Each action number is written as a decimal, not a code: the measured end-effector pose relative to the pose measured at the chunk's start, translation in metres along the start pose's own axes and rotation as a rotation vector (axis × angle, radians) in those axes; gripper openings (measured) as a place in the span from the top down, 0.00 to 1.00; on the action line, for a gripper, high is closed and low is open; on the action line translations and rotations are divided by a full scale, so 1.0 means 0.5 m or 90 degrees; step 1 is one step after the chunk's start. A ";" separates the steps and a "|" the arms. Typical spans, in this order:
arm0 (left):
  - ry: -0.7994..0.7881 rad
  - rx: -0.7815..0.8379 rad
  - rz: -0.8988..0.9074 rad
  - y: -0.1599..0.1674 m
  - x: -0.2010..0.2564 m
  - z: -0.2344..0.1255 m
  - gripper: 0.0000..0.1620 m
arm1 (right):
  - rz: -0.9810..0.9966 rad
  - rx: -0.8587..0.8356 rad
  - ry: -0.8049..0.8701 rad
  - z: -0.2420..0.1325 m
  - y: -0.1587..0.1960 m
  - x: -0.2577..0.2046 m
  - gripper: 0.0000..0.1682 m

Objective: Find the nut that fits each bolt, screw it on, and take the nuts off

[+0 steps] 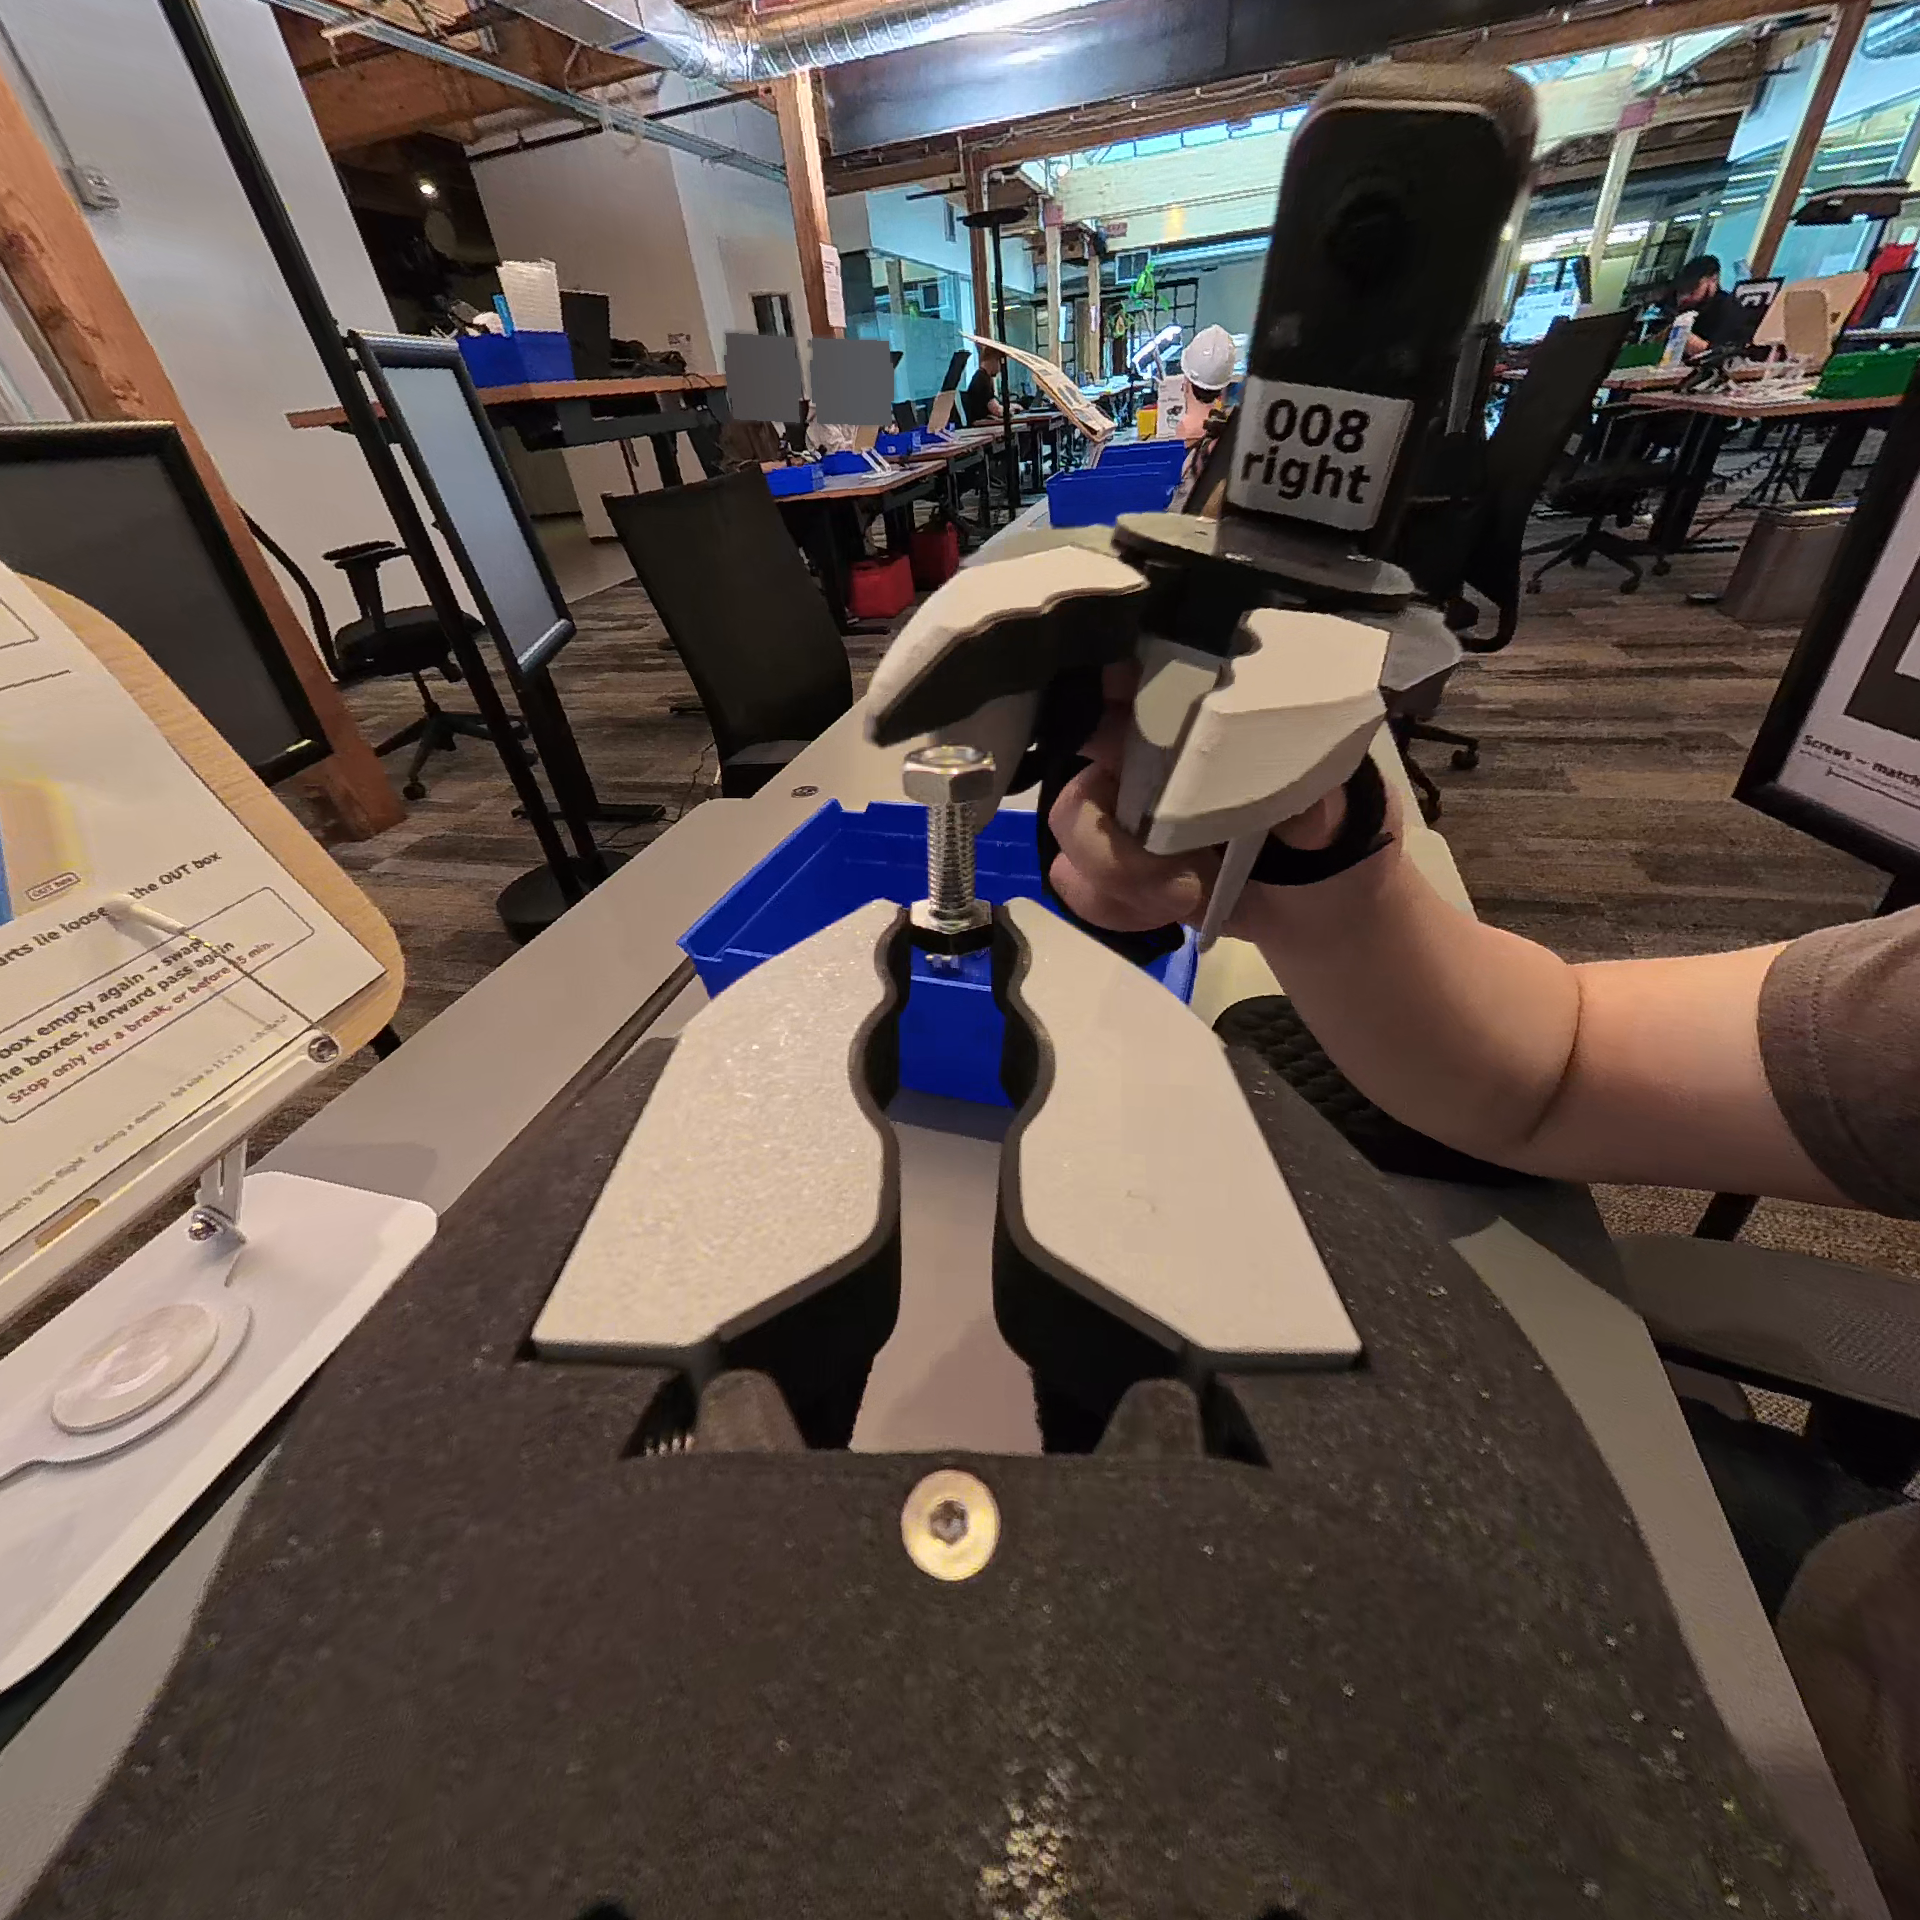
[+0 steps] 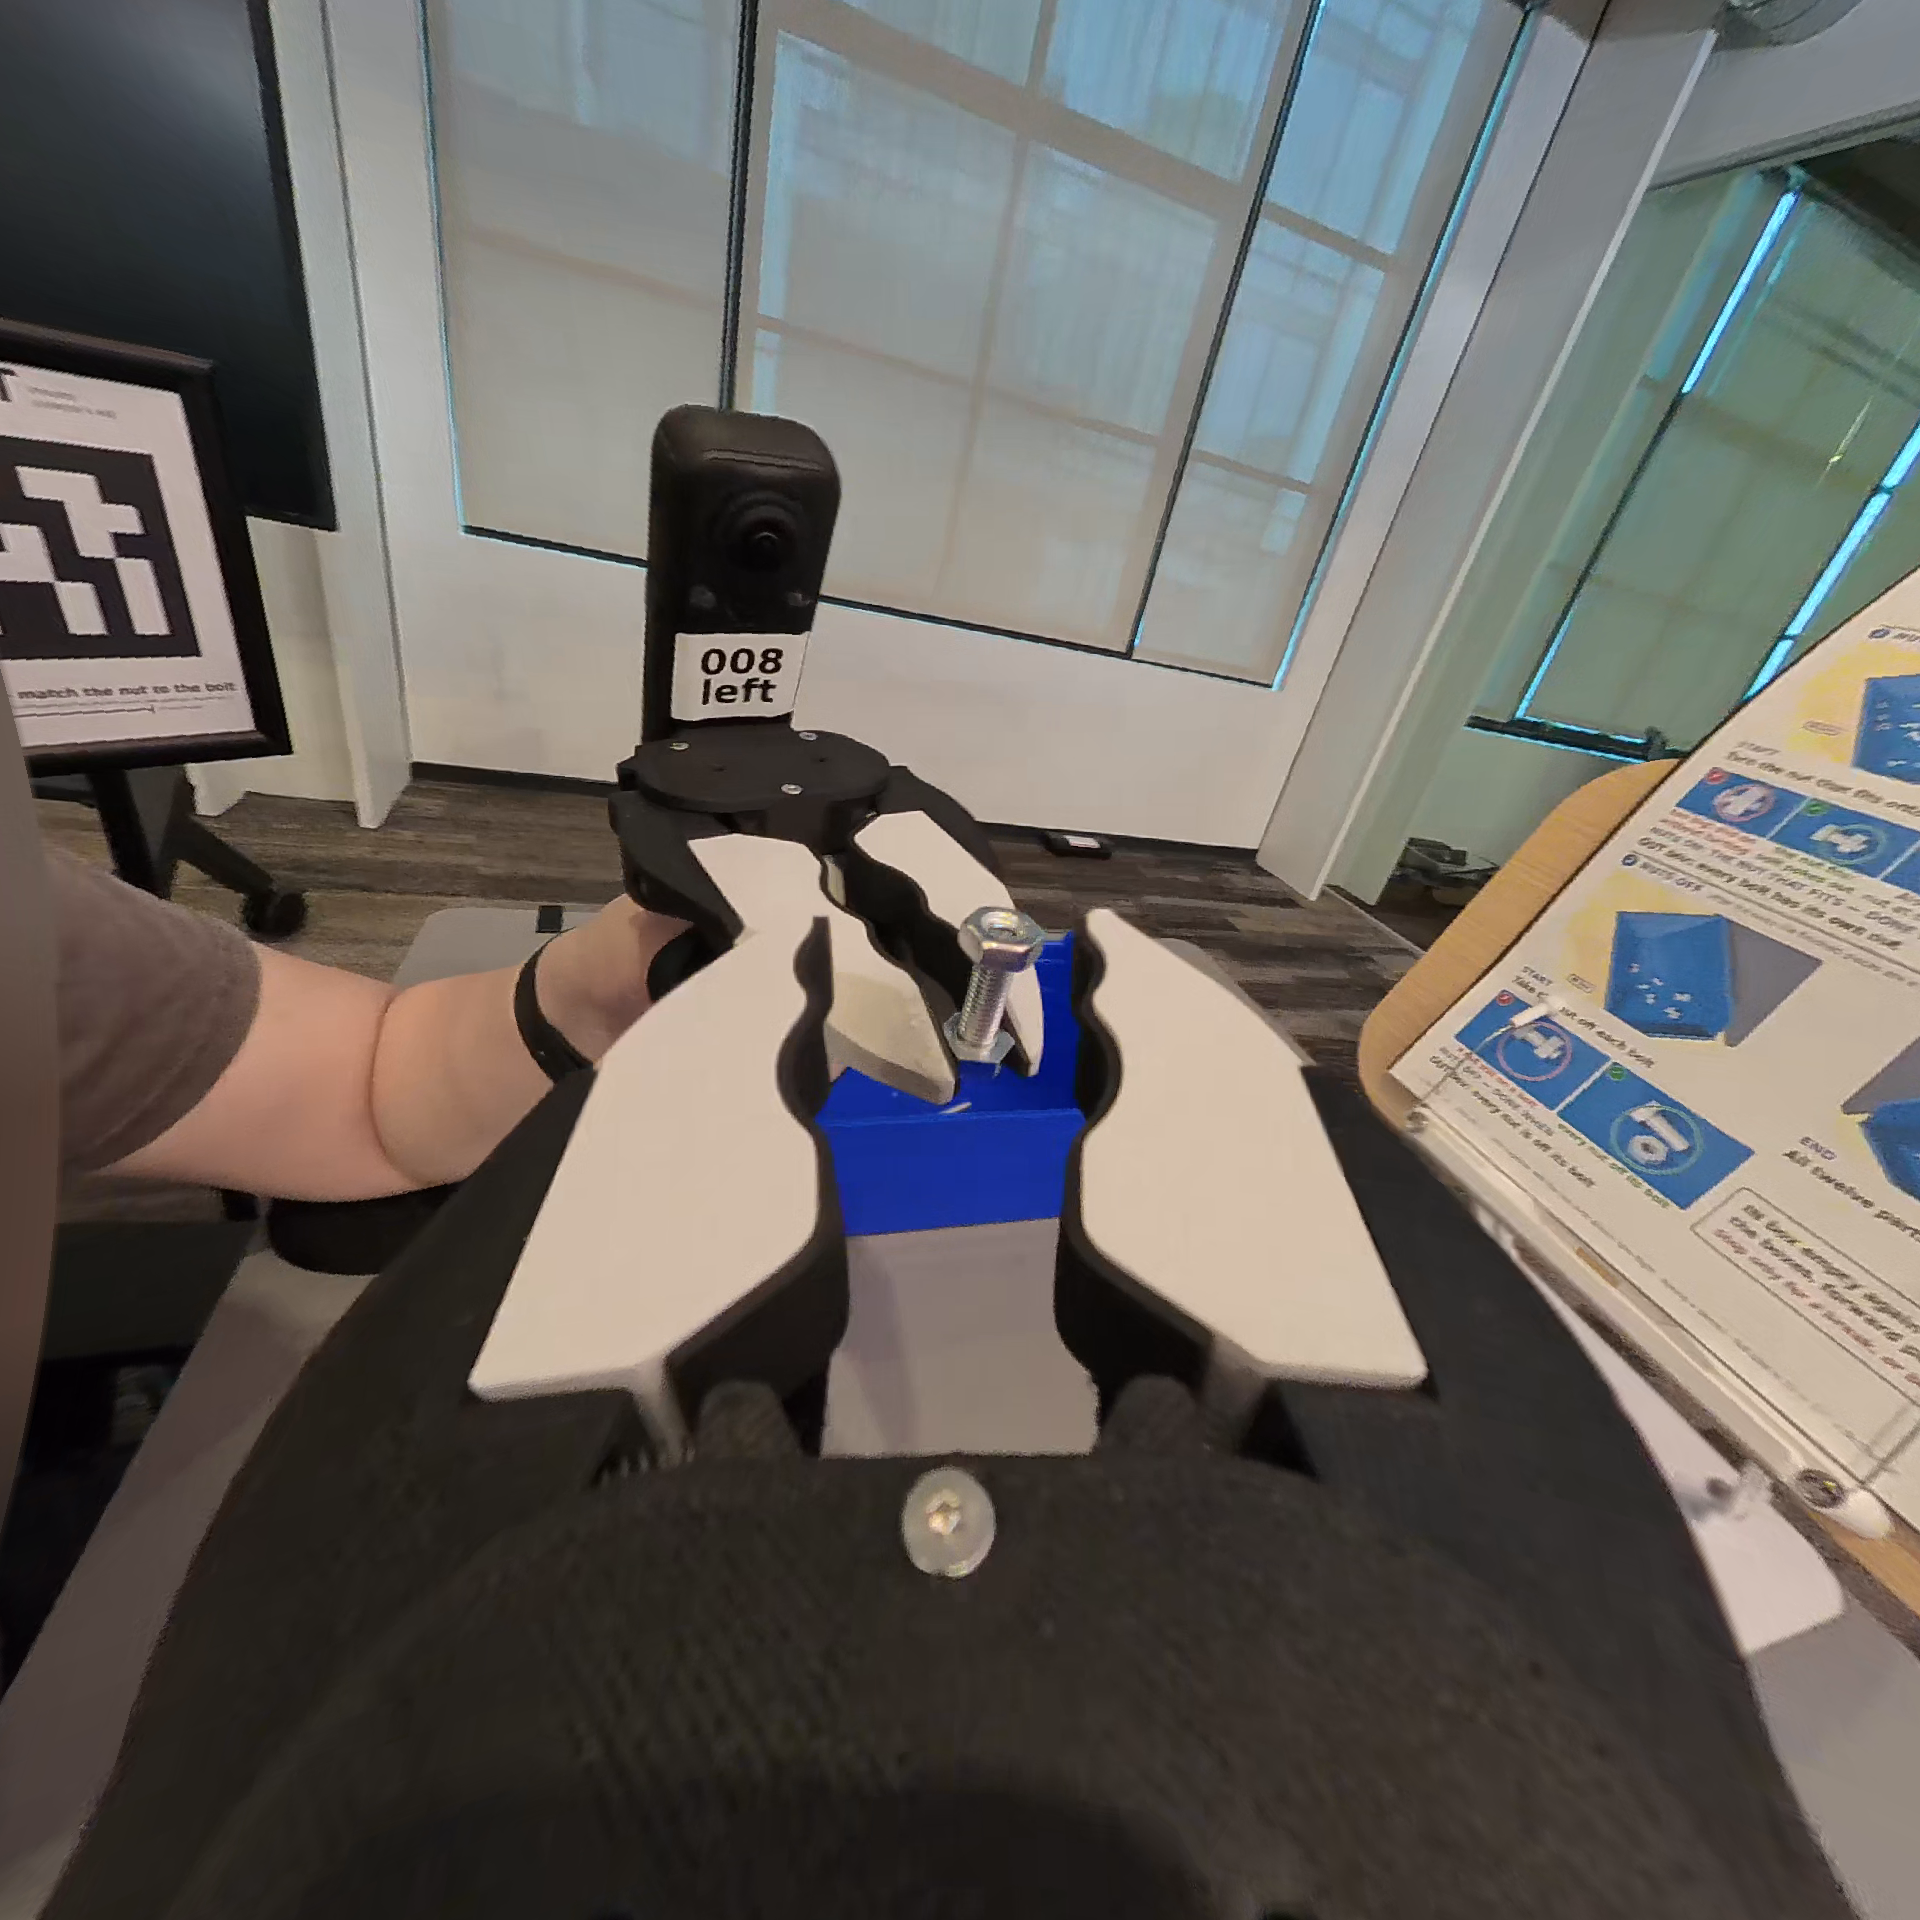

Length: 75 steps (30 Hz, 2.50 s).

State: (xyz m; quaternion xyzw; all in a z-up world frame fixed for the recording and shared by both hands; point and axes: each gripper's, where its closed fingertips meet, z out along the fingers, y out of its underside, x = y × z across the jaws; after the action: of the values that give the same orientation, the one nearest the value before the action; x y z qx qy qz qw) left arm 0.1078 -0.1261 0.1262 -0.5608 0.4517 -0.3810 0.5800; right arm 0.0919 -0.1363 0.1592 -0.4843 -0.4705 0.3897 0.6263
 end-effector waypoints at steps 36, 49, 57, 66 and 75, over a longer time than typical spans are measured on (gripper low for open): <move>-0.018 0.008 -0.004 -0.006 -0.018 -0.013 0.92 | 0.003 -0.014 -0.072 -0.001 0.004 -0.027 0.71; 0.013 -0.011 0.017 0.007 0.014 0.007 0.92 | 0.009 0.006 -0.077 0.003 0.003 -0.027 0.71; -0.008 0.006 0.016 -0.009 -0.002 -0.011 0.92 | -0.007 -0.001 -0.071 -0.007 -0.008 -0.030 0.71; 0.020 0.008 0.011 -0.007 0.016 -0.004 0.92 | 0.005 0.024 -0.062 -0.005 -0.009 -0.018 0.66; 0.034 0.022 0.007 -0.010 0.026 0.001 0.91 | 0.067 0.084 -0.172 0.012 -0.018 -0.067 0.52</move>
State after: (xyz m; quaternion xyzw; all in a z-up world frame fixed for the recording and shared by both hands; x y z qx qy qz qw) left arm 0.1125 -0.1388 0.1300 -0.5377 0.4634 -0.4008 0.5792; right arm 0.0780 -0.1686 0.1612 -0.4091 -0.4981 0.5134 0.5665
